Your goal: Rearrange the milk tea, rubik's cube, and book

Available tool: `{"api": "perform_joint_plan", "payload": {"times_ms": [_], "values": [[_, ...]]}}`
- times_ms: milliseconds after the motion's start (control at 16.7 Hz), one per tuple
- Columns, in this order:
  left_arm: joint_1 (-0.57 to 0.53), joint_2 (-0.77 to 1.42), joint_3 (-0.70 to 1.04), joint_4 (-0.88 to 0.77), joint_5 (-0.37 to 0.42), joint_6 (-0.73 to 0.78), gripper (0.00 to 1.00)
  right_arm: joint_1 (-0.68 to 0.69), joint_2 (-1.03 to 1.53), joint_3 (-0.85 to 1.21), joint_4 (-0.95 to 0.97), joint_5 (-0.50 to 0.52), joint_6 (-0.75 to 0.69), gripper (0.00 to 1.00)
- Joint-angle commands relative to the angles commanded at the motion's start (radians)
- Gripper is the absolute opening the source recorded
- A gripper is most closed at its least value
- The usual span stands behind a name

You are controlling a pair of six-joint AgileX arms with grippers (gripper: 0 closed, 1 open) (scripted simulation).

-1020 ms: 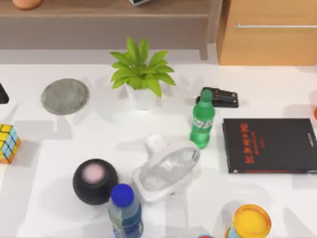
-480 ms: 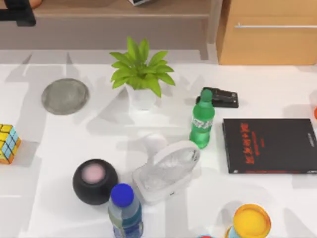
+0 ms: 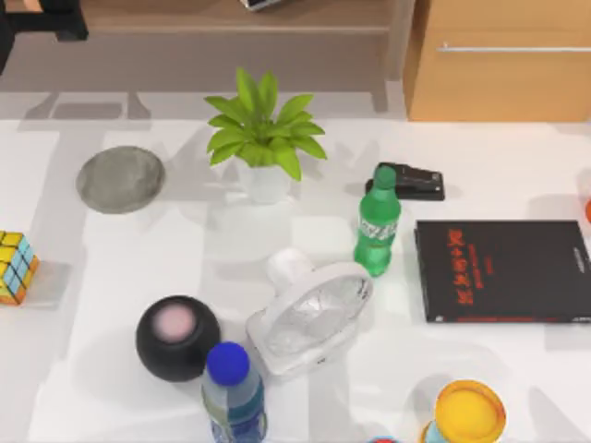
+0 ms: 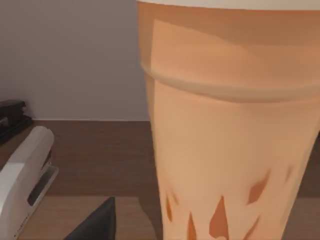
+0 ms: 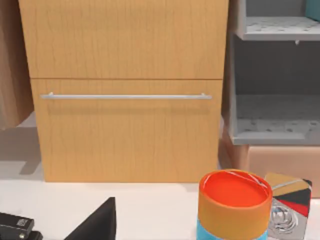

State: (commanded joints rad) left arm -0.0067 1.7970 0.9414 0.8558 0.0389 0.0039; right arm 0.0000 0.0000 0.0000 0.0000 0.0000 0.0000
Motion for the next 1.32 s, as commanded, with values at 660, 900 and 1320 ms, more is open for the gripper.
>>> {"api": "perform_joint_plan", "payload": {"times_ms": [660,900,1320], "values": [[-0.005,0.168,0.235,-0.066,-0.002,-0.001,1.00,0.000,0.000,0.000,0.000,0.000,0.000,1.00],[-0.007,0.255,0.365,-0.109,-0.003,-0.001,1.00,0.000,0.000,0.000,0.000,0.000,0.000,1.00],[-0.008,0.263,0.376,-0.113,-0.004,-0.001,0.85,0.000,0.000,0.000,0.000,0.000,0.000,1.00]]}}
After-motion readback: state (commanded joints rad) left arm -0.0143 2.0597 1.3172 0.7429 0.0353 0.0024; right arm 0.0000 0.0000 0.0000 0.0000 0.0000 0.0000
